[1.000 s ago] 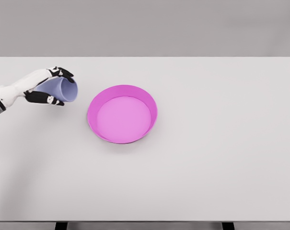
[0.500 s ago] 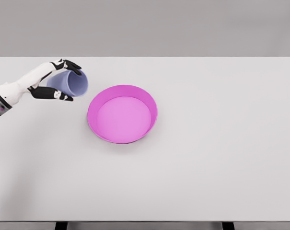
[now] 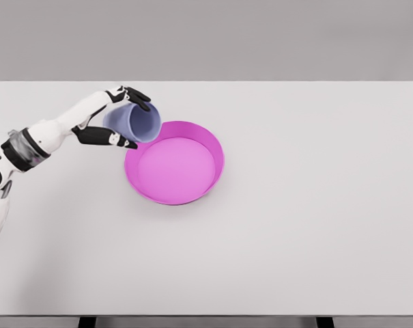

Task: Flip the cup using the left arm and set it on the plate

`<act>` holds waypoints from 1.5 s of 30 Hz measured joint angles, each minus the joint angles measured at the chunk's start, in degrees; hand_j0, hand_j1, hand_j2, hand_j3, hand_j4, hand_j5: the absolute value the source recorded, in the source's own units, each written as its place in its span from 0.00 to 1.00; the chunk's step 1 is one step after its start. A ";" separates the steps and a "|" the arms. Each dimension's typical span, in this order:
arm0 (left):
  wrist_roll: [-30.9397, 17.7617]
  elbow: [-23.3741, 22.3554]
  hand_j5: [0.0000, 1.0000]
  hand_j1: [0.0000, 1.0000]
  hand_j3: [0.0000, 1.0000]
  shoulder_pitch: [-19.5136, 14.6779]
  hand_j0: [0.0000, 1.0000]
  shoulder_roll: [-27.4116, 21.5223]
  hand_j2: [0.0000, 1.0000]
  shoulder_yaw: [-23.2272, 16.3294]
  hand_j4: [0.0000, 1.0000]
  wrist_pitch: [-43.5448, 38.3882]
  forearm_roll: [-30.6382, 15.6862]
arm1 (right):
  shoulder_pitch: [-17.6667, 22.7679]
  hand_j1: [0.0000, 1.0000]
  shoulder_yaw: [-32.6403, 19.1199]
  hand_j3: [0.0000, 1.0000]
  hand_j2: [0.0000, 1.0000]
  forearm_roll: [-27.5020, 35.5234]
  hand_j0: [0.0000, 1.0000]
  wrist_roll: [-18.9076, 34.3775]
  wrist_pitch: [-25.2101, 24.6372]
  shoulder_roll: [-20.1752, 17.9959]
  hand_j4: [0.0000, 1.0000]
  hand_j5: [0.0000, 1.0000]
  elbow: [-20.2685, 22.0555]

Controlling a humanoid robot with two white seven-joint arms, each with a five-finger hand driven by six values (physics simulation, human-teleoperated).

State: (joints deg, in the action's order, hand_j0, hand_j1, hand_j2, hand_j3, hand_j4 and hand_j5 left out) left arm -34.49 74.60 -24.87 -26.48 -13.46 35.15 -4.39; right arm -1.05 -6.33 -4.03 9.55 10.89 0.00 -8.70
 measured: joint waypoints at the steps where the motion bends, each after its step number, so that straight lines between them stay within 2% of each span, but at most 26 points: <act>1: 0.00 0.09 0.58 0.58 0.58 0.44 0.58 0.32 0.58 -0.12 0.58 0.01 -0.60 | 0.00 1.00 0.00 1.00 1.00 0.00 1.00 0.00 0.01 0.00 1.00 1.00 0.00; 10: 0.00 0.33 0.59 0.59 0.59 1.14 0.59 1.16 0.59 -4.15 0.59 -0.01 -9.45 | 0.00 1.00 -0.01 1.00 1.00 0.00 1.00 0.01 0.01 0.00 1.00 1.00 0.00; 14: 0.00 0.20 0.59 0.59 0.59 2.90 0.59 1.71 0.59 -4.72 0.59 -0.01 -12.65 | 0.00 1.00 -0.01 1.00 1.00 0.00 1.00 0.01 0.00 0.00 1.00 1.00 0.00; 18: 0.01 -0.01 0.61 0.61 0.61 3.08 0.61 2.45 0.61 -5.09 0.61 -0.04 -14.99 | 0.00 1.00 -0.01 1.00 1.00 0.00 1.00 0.01 0.00 0.00 1.00 1.00 0.00; 22: 0.01 -0.37 0.61 0.61 0.61 4.22 0.61 3.20 0.61 -5.54 0.61 -0.04 -16.76 | 0.00 1.00 0.00 1.00 1.00 0.00 1.00 0.01 0.00 0.00 1.00 1.00 0.00; 24: 0.01 -0.71 0.65 0.65 0.65 4.22 0.65 3.51 0.65 -5.62 0.65 -0.04 -17.49 | 0.00 1.00 0.00 1.00 1.00 0.00 1.00 0.00 0.00 0.00 1.00 1.00 0.00; 27: 0.02 -1.29 0.63 0.63 0.63 4.31 0.63 3.71 0.63 -5.69 0.63 -0.05 -18.03 | 0.00 1.00 -0.01 1.00 1.00 0.00 1.00 0.00 0.00 0.00 1.00 1.00 0.00; 34: 0.02 -5.20 0.63 0.63 0.63 5.01 0.63 5.00 0.63 -5.79 0.63 -0.06 -18.57 | 0.00 1.00 -0.01 1.00 1.00 0.00 1.00 0.01 0.00 0.00 1.00 1.00 0.01; 45: 0.02 -5.37 0.64 0.64 0.64 5.45 0.64 6.83 0.64 -9.43 0.64 -0.07 -22.24 | 0.00 1.00 -0.01 1.00 1.00 0.00 1.00 -0.01 0.00 0.00 1.00 1.00 0.00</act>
State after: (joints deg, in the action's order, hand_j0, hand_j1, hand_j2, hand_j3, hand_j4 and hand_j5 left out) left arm -34.47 69.22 -19.42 -19.65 -22.90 35.07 -26.63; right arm -1.05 -6.34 -4.03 9.54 10.89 0.00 -8.70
